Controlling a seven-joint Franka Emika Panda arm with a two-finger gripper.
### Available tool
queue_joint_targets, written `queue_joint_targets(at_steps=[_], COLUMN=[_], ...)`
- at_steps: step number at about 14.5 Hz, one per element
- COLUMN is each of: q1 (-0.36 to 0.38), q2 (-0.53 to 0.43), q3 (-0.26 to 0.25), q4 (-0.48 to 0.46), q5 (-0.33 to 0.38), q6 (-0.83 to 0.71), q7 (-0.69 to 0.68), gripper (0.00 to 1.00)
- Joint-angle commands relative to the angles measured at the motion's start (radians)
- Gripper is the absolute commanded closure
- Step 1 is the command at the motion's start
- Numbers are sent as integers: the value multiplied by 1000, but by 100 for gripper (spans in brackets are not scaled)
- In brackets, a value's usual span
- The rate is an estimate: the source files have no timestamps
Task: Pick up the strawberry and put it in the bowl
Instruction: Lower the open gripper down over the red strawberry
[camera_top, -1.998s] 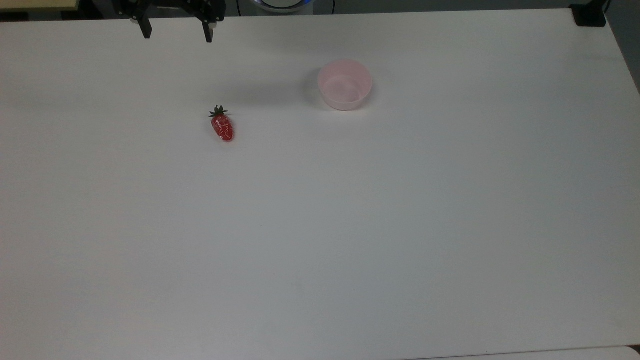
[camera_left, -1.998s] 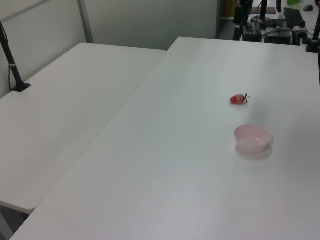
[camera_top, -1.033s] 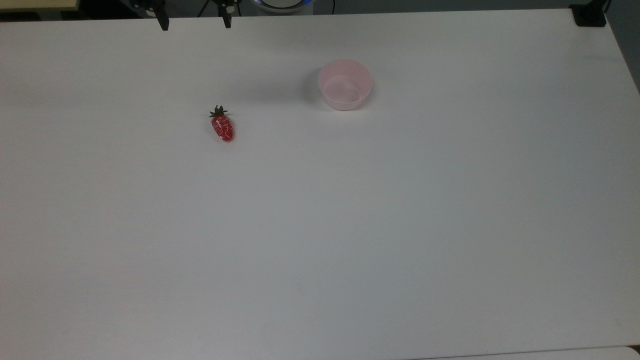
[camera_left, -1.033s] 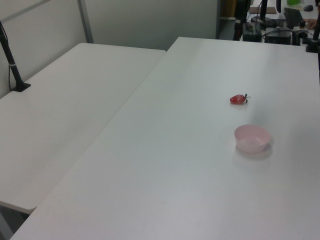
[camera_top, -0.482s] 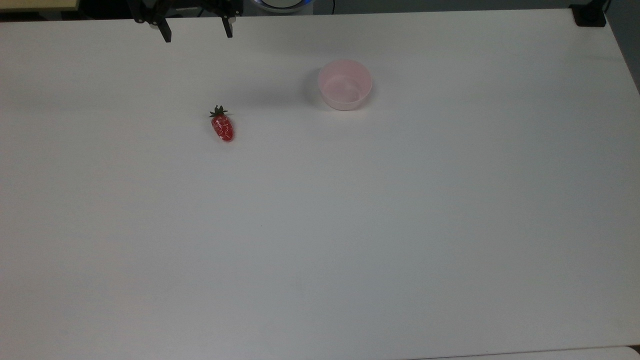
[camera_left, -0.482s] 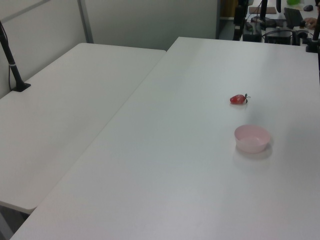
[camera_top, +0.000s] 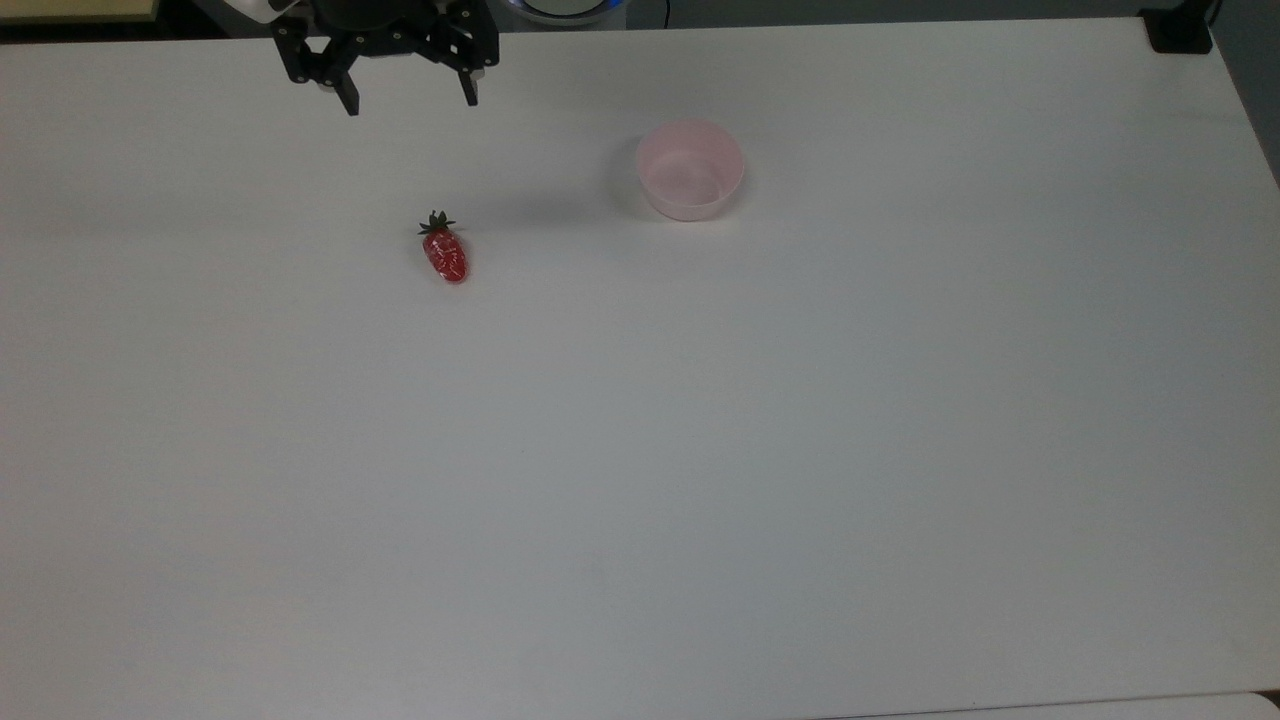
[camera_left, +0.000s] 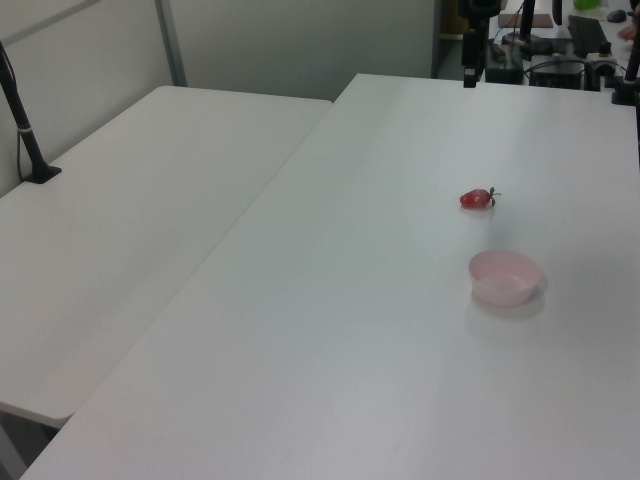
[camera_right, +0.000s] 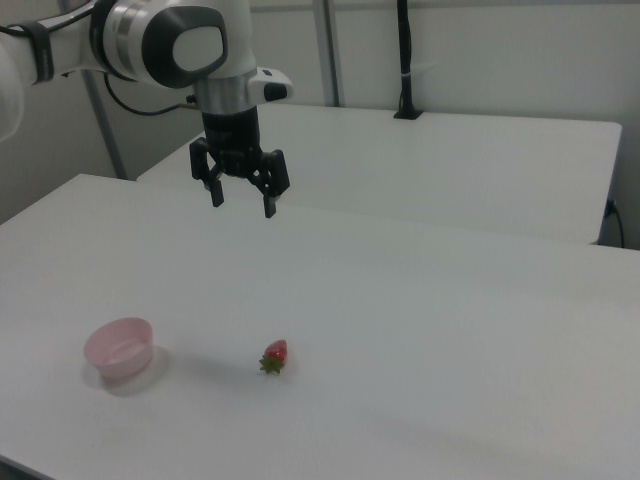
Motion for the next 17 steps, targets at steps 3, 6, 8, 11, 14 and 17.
queue_joint_targets(at_steps=[3, 6, 8, 11, 14, 17], q1=[2, 7, 40, 118, 120, 135], q2=[10, 6, -13, -32, 38, 86], q3=[-6, -8, -9, -61, -86, -95], q4=[-19, -45, -105, -223, -280, -352], q5=[-28, -44, -54, -120, -145, -225], q6=[80, 77, 80, 145, 245, 306], q7=[-10, -27, -38, -41, -42, -176], gripper=[0, 0, 0, 0, 0, 5])
